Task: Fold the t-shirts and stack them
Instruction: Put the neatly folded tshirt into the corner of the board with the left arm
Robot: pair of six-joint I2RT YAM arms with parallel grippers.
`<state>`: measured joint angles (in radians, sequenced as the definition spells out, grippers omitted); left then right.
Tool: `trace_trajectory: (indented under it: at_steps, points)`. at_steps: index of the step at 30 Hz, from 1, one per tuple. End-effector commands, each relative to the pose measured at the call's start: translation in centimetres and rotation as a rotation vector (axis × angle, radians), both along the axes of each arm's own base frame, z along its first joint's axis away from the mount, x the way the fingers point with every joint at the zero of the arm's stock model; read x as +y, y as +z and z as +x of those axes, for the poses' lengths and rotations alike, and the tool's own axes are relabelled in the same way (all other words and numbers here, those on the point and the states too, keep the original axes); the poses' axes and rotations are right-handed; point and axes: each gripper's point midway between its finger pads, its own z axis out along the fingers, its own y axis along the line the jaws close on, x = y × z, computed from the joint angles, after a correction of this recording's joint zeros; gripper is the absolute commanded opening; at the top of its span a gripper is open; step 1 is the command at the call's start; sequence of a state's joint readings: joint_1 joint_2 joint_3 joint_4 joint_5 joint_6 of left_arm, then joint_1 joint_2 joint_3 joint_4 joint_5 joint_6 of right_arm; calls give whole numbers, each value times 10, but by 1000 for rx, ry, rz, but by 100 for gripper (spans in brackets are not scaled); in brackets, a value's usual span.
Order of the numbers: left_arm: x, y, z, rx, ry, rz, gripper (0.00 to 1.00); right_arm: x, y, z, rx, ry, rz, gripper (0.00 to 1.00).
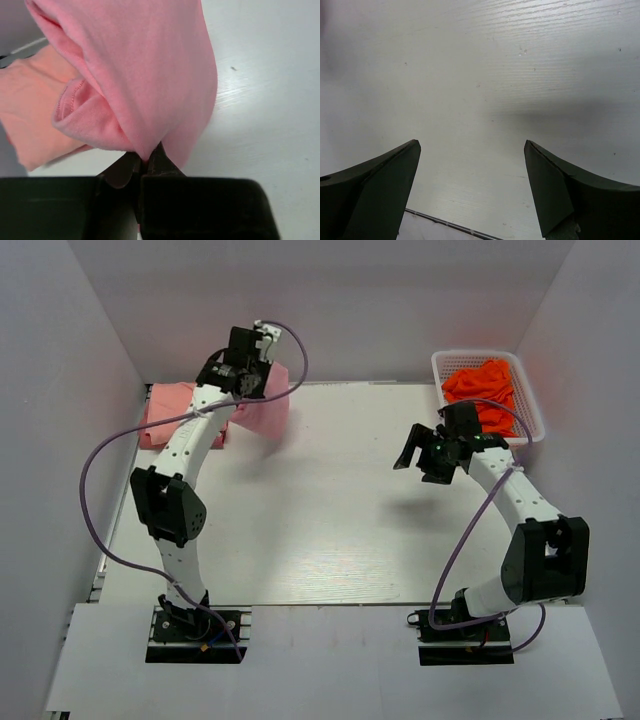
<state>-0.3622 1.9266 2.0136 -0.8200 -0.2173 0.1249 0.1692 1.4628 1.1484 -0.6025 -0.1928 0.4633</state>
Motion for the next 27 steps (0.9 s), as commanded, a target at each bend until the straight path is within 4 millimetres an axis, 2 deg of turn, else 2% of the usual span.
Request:
trace_trajectory:
  at_steps: [1, 4, 5, 6, 8, 10, 12, 13, 15, 16, 20, 21, 22, 23, 24, 25, 27]
  points:
    - [31, 40, 15, -88, 37, 34, 0, 0, 25, 2, -54, 18, 15, 90]
    - [55, 51, 31, -124, 71, 50, 0, 2, 32, 0, -57, 18, 22, 90]
    - [62, 44, 35, -111, 74, 67, 0, 2, 33, -1, -57, 17, 25, 90]
    - [73, 52, 39, -134, 90, 71, 0, 2, 36, -1, -59, 18, 29, 90]
    - [83, 57, 45, -161, 92, 80, 0, 3, 37, -3, -56, 21, 29, 90]
    - [101, 54, 52, -165, 111, 105, 0, 2, 39, -1, -57, 19, 28, 90]
    - [110, 56, 55, -176, 112, 100, 0, 2, 36, -1, -36, 20, 22, 90]
    - [124, 52, 60, -175, 129, 112, 0, 2, 39, 1, -37, 19, 25, 90]
    - [133, 52, 67, -190, 125, 106, 0, 3, 37, 3, -24, 24, 27, 90]
    - [145, 46, 70, -178, 138, 101, 0, 6, 39, 4, -25, 27, 33, 90]
    - [171, 35, 82, -172, 165, 87, 0, 7, 37, 11, -5, 29, 33, 90]
    - [177, 24, 85, -153, 175, 90, 0, 7, 39, 13, -8, 29, 28, 90]
    - [183, 24, 85, -152, 185, 91, 0, 8, 38, 14, -6, 30, 29, 90]
    - [196, 13, 85, -129, 206, 94, 0, 7, 40, 17, -11, 29, 28, 90]
    - [202, 15, 86, -140, 217, 94, 0, 7, 39, 17, -7, 25, 28, 90]
    - [207, 4, 87, -117, 219, 91, 0, 7, 39, 18, -4, 25, 29, 90]
    - [226, 2, 90, -128, 247, 87, 0, 7, 37, 20, -2, 22, 27, 90]
